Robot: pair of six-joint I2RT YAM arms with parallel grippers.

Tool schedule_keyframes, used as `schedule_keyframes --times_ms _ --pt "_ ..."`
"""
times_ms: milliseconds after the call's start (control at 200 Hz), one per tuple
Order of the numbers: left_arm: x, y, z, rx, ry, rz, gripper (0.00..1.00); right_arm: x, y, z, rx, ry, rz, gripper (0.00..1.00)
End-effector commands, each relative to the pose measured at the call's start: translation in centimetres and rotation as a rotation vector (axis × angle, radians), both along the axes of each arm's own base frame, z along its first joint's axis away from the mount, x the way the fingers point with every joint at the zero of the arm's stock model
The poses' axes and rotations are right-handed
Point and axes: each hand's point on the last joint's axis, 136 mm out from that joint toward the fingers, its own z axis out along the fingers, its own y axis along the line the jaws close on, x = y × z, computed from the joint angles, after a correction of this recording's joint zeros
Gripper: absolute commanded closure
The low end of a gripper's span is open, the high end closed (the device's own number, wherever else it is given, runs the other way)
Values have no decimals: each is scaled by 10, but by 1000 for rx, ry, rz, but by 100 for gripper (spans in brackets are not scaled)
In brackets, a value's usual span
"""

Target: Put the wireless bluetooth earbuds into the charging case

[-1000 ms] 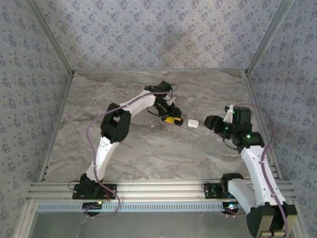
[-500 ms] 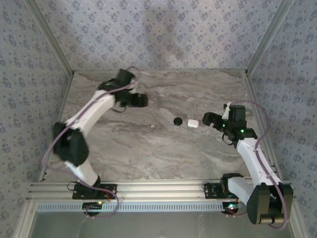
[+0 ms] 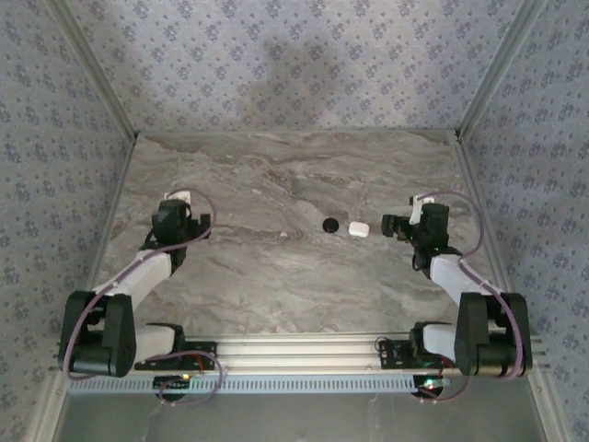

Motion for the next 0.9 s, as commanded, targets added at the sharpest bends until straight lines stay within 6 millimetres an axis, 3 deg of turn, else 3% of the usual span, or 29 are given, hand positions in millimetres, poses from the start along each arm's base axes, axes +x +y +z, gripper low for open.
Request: schedule_keyframes --times_ms 0,100,155,195,270,325,415,894 --pt "25 7 31 -5 -273 8 0 14 -4 11 -41 -135 2 0" --pt "31 2 17 7 -345 -37 0 18 -1 16 -57 -198 34 0" --pt "32 11 2 1 -348 14 0 22 1 21 -85 -246 51 0" --pt "37 23 6 23 -392 87 0 24 -1 21 -101 -247 49 0" --pt "41 34 -6 -39 -276 117 0 28 -2 13 -117 -275 52 0" --pt "40 37 -3 -77 -324 110 0 31 -1 -6 -119 -254 62 0" --pt "40 37 -3 -66 -315 115 0 34 -7 -11 -114 -207 29 0" --pt "42 34 -4 -57 -294 98 0 40 -15 -9 -76 -206 4 0"
